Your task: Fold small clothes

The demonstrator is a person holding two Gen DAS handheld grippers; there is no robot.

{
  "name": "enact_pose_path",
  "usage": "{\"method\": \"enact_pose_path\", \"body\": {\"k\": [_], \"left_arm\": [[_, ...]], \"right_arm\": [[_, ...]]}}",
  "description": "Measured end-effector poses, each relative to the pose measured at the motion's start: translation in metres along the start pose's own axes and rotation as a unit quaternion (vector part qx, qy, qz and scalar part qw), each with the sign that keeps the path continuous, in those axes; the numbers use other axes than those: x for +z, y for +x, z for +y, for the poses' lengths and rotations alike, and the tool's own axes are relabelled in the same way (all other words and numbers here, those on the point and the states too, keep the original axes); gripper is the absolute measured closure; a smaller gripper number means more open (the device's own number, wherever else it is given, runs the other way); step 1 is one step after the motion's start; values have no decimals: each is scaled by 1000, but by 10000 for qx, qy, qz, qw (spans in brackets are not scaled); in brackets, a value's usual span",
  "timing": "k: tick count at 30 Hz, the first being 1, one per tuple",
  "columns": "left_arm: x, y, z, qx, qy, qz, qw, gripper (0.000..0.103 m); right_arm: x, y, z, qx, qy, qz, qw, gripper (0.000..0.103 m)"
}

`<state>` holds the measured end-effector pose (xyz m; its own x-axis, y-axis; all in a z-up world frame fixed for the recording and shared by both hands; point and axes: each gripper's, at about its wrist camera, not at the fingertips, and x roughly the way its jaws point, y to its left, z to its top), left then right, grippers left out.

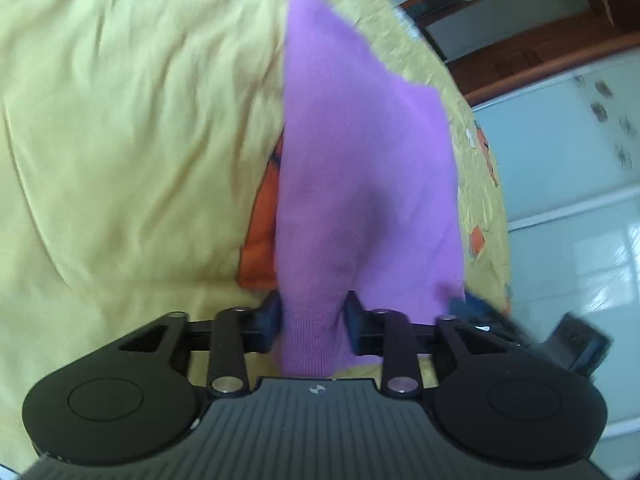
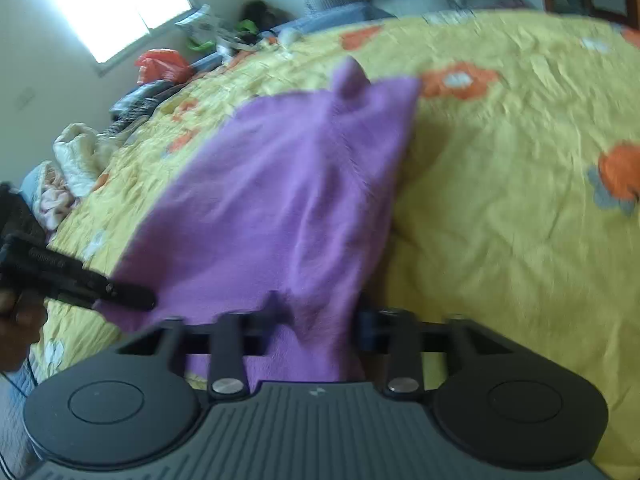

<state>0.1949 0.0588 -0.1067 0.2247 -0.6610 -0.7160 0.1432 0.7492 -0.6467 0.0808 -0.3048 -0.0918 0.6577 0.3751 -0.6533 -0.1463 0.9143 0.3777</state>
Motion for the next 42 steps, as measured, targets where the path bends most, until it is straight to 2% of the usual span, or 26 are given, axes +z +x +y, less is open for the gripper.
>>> {"method": "enact_pose_path", "body": {"k": [1,2,3,5,6,8,9,10,11,12,13,14,17,20,21,22,23,24,25,27,29,30,33,35,38,42], "left_arm": [[3,-8,-3,95,143,-89,9998,55],[8,-14,-6,198,247,-213,9993,50],[13,-19,-9,279,314,-363,9985,42],[23,-19,-18,395,451,-558,9966,41],[26,-15,-25,466,517,-628,9956,42],[28,3,-41,794,661,-614,9928,50],[26,12,-46,939,751,-563,9912,63],[23,19,-48,1065,713,-510,9904,66],[18,22,-50,1100,719,-457,9903,66],[9,21,-49,1153,860,-472,9885,70],[-1,19,-50,1248,1018,-566,9853,77],[-8,19,-50,1273,1081,-576,9843,81],[-23,18,-42,1318,1102,-704,9826,83],[-26,13,-29,1139,742,-819,9873,77],[-26,9,-29,1166,702,-780,9876,72],[-27,3,-35,1250,804,-833,9854,70],[-29,-4,-43,1402,930,-988,9808,63],[-31,-11,-52,1562,1082,-1112,9755,47],[-34,-16,-63,1657,1234,-1207,9710,25],[-47,-23,-84,1794,1449,-1477,9618,2],[-66,-25,-102,1995,1603,-1693,9518,0],[-75,-22,-109,2103,1609,-1645,9502,0],[-107,-13,-115,2079,1425,-1540,9554,0],[-125,-6,-113,2025,1384,-1414,9591,0],[-145,7,-105,2188,1305,-1314,9580,0],[-159,13,-100,2279,1232,-1394,9558,0]], "right_arm": [[4,-7,-1,-170,-90,-181,9997,15],[9,-11,-4,-327,-133,-324,9989,12],[15,-12,-8,-307,-135,-361,9988,12],[30,-9,-19,-222,59,-474,9986,13],[40,-2,-25,-223,173,-487,9984,13],[60,24,-37,-255,395,-383,9982,14],[69,38,-42,-212,515,-318,9979,15],[78,52,-50,-240,679,-328,9969,16],[84,62,-56,-195,804,-347,9960,26],[90,70,-63,29,960,-345,9948,50],[94,77,-70,221,1178,-335,9922,70],[97,81,-73,255,1277,-314,9910,93],[100,89,-62,-132,906,-409,9950,94],[95,96,-70,-50,1145,-415,9925,90],[93,91,-68,-86,1112,-418,9929,80],[93,83,-64,-330,1061,-385,9931,68],[91,72,-58,-657,949,-440,9923,42],[87,58,-48,-845,741,-625,9917,41],[80,44,-37,-832,522,-714,9926,41],[62,25,-12,-874,98,-587,9944,42],[36,7,13,-1040,-154,-554,9929,39],[21,1,24,-1041,-215,-425,9934,33],[-26,-21,43,-967,-148,-279,9948,25],[-53,-31,52,-1041,-275,-133,9941,25],[-83,-47,61,-1207,-353,40,9920,25],[-109,-64,67,-1502,-435,-137,9876,23]]}}
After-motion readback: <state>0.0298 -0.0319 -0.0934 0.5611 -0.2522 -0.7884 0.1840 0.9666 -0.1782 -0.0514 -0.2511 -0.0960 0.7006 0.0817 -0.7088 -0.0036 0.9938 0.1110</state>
